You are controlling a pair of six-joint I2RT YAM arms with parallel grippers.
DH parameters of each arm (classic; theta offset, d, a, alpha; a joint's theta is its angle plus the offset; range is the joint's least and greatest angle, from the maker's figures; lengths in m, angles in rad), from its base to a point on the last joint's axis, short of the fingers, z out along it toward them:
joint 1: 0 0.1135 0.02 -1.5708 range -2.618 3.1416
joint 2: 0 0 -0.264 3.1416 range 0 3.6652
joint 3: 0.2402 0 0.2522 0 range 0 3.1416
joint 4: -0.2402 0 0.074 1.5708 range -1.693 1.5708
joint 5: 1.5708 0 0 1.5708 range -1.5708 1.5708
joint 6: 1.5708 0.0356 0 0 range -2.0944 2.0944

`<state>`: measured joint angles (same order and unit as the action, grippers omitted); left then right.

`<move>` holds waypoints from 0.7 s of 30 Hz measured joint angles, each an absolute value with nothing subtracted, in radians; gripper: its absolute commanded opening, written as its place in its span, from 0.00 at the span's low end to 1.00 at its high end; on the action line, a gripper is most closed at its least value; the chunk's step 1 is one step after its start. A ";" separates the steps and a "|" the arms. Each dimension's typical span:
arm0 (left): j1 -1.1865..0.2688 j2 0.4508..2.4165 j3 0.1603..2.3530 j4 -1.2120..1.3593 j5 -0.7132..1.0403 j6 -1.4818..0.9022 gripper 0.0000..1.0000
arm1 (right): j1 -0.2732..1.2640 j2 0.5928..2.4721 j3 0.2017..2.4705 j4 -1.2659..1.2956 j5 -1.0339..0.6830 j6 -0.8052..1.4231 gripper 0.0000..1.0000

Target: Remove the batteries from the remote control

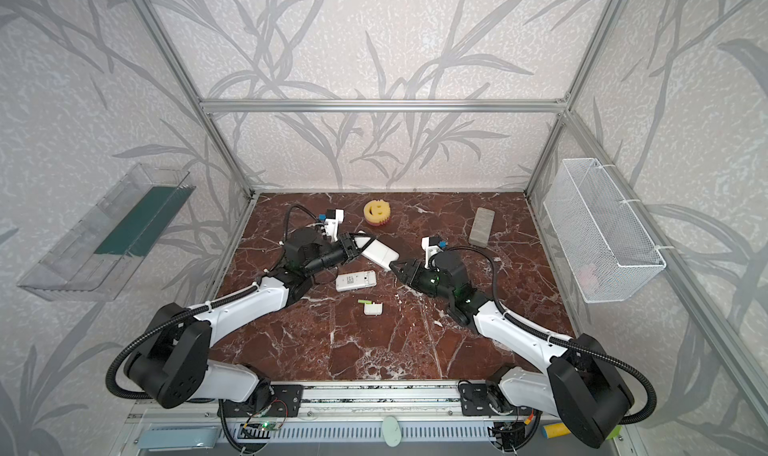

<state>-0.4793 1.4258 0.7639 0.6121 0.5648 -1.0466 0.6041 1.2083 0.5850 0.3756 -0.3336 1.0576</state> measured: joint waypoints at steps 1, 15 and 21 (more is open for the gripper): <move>-0.478 1.426 0.764 0.609 0.565 -1.047 0.00 | 0.604 1.208 0.585 0.376 -0.334 1.058 0.38; -0.476 1.426 0.764 0.605 0.570 -1.040 0.00 | 0.604 1.208 0.587 0.352 -0.321 1.058 0.62; -0.476 1.427 0.764 0.631 0.577 -1.055 0.00 | 0.604 1.227 0.629 0.339 -0.324 1.052 0.62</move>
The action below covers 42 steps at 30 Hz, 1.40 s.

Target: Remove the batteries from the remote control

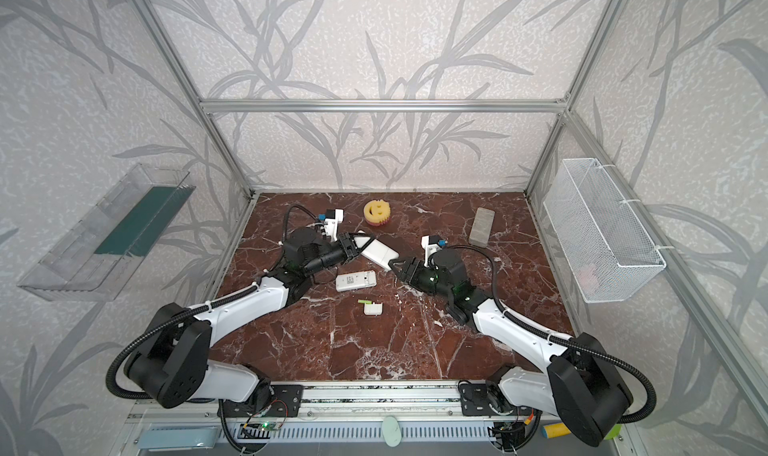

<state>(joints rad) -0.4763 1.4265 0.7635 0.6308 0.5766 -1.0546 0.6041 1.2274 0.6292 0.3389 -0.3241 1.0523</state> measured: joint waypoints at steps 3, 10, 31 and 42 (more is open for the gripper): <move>-0.477 1.427 0.764 0.641 0.577 -1.059 0.00 | 0.604 1.257 0.664 0.345 -0.332 1.051 0.62; -0.474 1.432 0.752 0.645 0.569 -1.070 0.00 | 0.611 1.312 0.702 0.384 -0.359 1.061 0.33; -0.479 1.467 0.741 0.671 0.582 -1.057 0.00 | 0.608 1.237 0.636 0.339 -0.302 1.081 0.27; -0.538 1.576 0.737 0.722 0.572 -1.055 0.00 | 0.581 1.118 0.558 0.211 -0.256 1.041 0.27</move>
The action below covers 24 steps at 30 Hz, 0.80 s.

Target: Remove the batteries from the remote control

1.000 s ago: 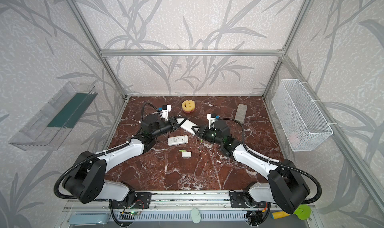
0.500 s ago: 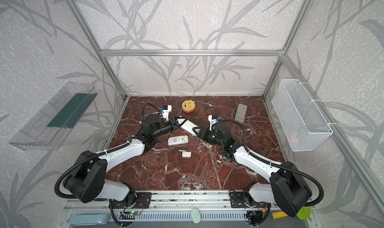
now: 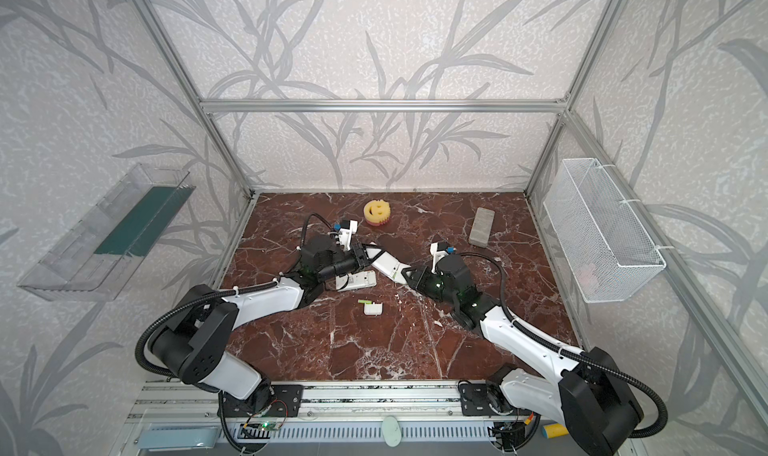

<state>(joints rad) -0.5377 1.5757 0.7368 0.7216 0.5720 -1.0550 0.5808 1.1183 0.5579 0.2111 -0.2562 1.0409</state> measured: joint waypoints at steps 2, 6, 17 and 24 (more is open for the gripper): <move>-0.543 1.584 0.737 0.734 0.572 -1.059 0.00 | 0.579 1.102 0.554 0.204 -0.253 1.036 0.22; -0.548 1.587 0.737 0.736 0.569 -1.058 0.00 | 0.572 1.077 0.551 0.207 -0.252 1.027 0.08; -0.549 1.609 0.737 0.775 0.569 -1.074 0.00 | 0.559 1.044 0.528 0.202 -0.252 1.021 0.00; -0.551 1.639 0.723 0.792 0.571 -1.075 0.00 | 0.468 1.032 0.602 0.018 -0.241 0.905 0.00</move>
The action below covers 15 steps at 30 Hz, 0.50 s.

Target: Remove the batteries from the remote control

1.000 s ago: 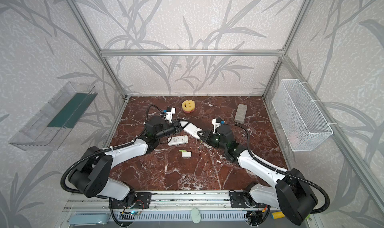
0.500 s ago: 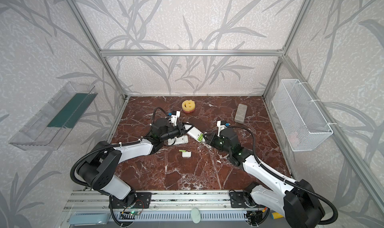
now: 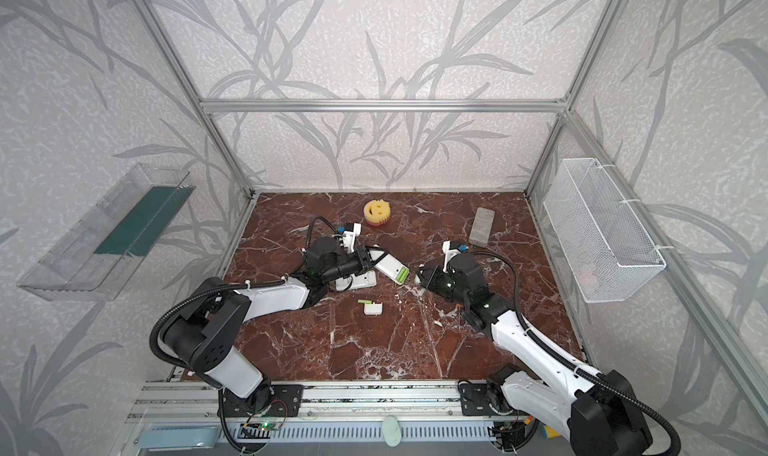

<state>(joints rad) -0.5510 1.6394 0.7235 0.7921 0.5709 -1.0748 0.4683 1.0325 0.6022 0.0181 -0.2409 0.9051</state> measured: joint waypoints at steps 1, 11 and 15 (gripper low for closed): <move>-0.554 1.642 0.717 0.795 0.572 -1.074 0.00 | 0.447 1.042 0.627 -0.018 -0.238 0.876 0.00; -0.672 1.765 0.704 0.802 0.577 -1.068 0.00 | 0.389 1.362 0.871 -0.270 -0.162 0.561 0.00; -0.718 1.816 0.704 0.807 0.569 -1.066 0.00 | 0.389 1.525 0.964 -0.350 -0.118 0.471 0.00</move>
<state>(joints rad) -0.7177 1.8156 0.7040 0.8066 0.5690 -1.0657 0.3885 1.5246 0.9638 -0.3500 -0.1177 0.4709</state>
